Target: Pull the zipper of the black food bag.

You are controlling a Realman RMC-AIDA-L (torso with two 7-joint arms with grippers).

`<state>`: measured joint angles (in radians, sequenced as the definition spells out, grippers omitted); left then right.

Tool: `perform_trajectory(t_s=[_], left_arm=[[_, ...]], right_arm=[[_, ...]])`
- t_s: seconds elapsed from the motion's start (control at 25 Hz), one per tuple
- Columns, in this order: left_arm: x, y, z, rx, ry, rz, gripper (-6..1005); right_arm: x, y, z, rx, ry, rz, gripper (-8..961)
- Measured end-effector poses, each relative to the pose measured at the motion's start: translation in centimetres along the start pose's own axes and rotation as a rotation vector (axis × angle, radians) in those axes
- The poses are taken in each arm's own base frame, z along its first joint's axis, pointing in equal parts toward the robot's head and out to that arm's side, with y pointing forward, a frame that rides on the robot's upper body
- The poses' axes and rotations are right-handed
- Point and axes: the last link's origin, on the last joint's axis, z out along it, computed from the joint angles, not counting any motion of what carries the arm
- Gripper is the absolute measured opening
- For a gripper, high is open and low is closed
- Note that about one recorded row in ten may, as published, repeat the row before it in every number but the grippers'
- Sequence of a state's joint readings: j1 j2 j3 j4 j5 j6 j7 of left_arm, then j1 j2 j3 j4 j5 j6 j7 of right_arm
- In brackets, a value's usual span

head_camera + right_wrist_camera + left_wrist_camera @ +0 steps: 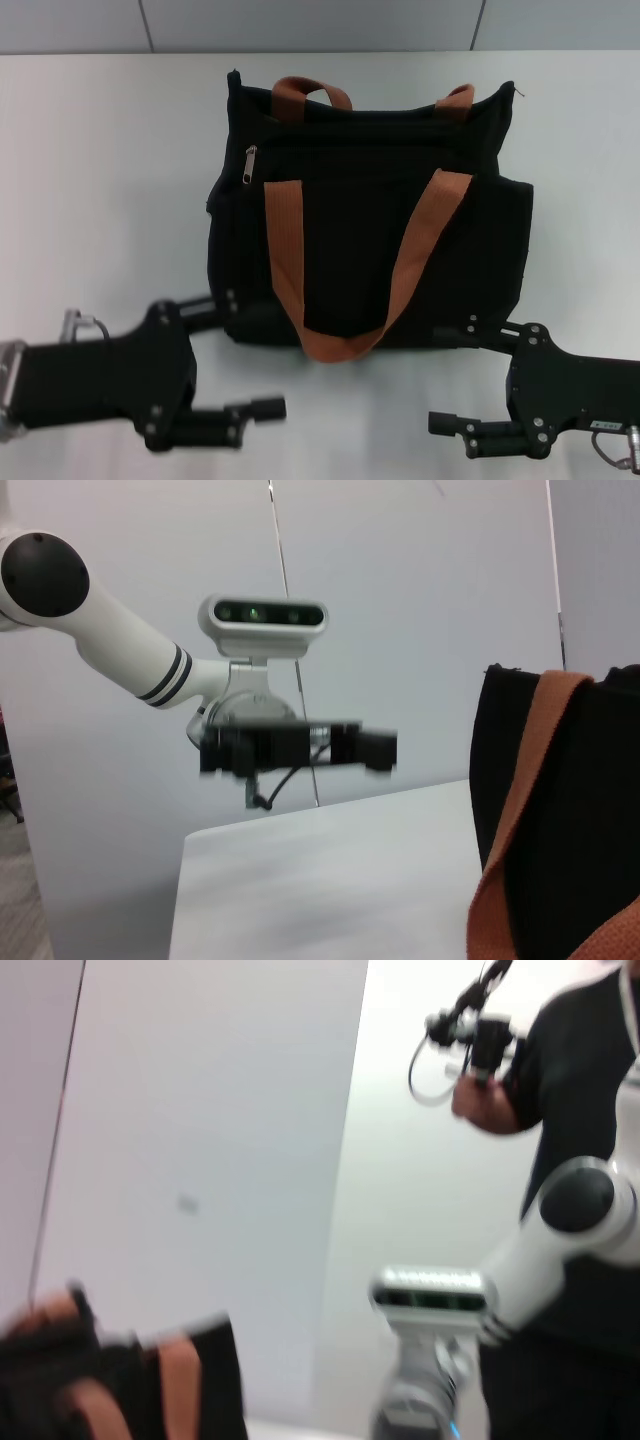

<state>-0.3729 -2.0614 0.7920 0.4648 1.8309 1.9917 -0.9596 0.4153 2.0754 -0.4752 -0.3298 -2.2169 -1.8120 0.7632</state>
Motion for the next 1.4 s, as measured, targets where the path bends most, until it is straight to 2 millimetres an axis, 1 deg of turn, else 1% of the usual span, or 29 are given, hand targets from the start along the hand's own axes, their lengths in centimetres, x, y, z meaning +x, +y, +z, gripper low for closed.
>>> perform_trajectory(t_s=[0.16, 0.28, 0.32, 0.36, 0.4, 0.44, 0.48, 0.56, 0.6, 0.64, 0.68, 0.76, 0.84, 0.88, 0.92, 1.08, 1.12, 1.2, 1.36, 1.4], left_arm=[[1.3, -1.0, -0.2, 0.055, 0.072, 0.037, 727], [2.6, -2.4, -1.6, 0.175, 0.137, 0.07, 719], [2.6, -2.4, -1.6, 0.175, 0.137, 0.07, 717], [3.1, -3.0, -2.2, 0.215, 0.142, 0.074, 714], [3.5, -3.8, -3.1, 0.251, 0.124, 0.069, 712], [3.5, -3.8, -3.1, 0.251, 0.124, 0.069, 709], [3.7, -4.4, -3.5, 0.268, 0.109, 0.063, 707], [3.7, -4.4, -3.5, 0.268, 0.109, 0.063, 701], [4.3, -6.1, -4.5, 0.32, 0.038, 0.043, 699], [4.3, -6.1, -4.5, 0.32, 0.038, 0.043, 696], [4.4, -7.4, -4.8, 0.356, -0.041, 0.035, 694], [4.4, -7.4, -4.8, 0.356, -0.041, 0.035, 689], [4.1, -9.2, -4.4, 0.383, -0.161, 0.031, 684], [4.0, -9.5, -3.9, 0.374, -0.184, 0.035, 681], [4.0, -9.5, -3.9, 0.374, -0.184, 0.035, 678], [3.4, -10.1, -2.7, 0.35, -0.242, 0.04, 668], [3.4, -10.1, -2.7, 0.35, -0.242, 0.04, 666], [3.2, -10.8, -1.6, 0.342, -0.277, 0.049, 661], [3.3, -10.9, -1.3, 0.34, -0.281, 0.054, 650], [3.4, -11.2, -0.8, 0.336, -0.286, 0.068, 648]], right_arm=[[0.0, 0.0, -0.1, 0.004, -0.002, 0.002, 831], [0.0, 0.0, -0.1, 0.004, -0.005, 0.004, 831], [0.0, 0.0, -0.1, 0.004, -0.005, 0.004, 831], [0.0, 0.1, -0.1, 0.004, -0.005, 0.005, 831], [0.0, 0.1, -0.1, 0.003, -0.006, 0.005, 831], [0.0, 0.1, -0.1, 0.003, -0.007, 0.006, 831], [0.0, 0.1, -0.1, 0.002, -0.008, 0.006, 831], [0.0, 0.1, -0.1, 0.002, -0.008, 0.007, 831], [0.0, 0.1, -0.1, 0.002, -0.008, 0.007, 830], [0.0, 0.1, -0.1, 0.002, -0.008, 0.007, 830], [0.0, 0.1, -0.1, 0.002, -0.008, 0.007, 830], [0.0, 0.1, -0.1, 0.002, -0.007, 0.007, 830], [0.0, 0.1, -0.1, 0.002, -0.007, 0.007, 830], [0.0, 0.1, -0.1, 0.002, -0.007, 0.007, 830], [0.0, 0.1, -0.1, 0.002, -0.007, 0.008, 830], [0.0, 0.1, -0.2, 0.004, -0.008, 0.009, 830], [0.0, 0.1, -0.2, 0.004, -0.008, 0.009, 830], [-0.1, 0.1, -0.2, 0.005, -0.008, 0.012, 830], [-0.1, 0.0, -0.2, 0.007, -0.008, 0.016, 830], [-0.1, 0.0, -0.3, 0.008, -0.008, 0.017, 830]])
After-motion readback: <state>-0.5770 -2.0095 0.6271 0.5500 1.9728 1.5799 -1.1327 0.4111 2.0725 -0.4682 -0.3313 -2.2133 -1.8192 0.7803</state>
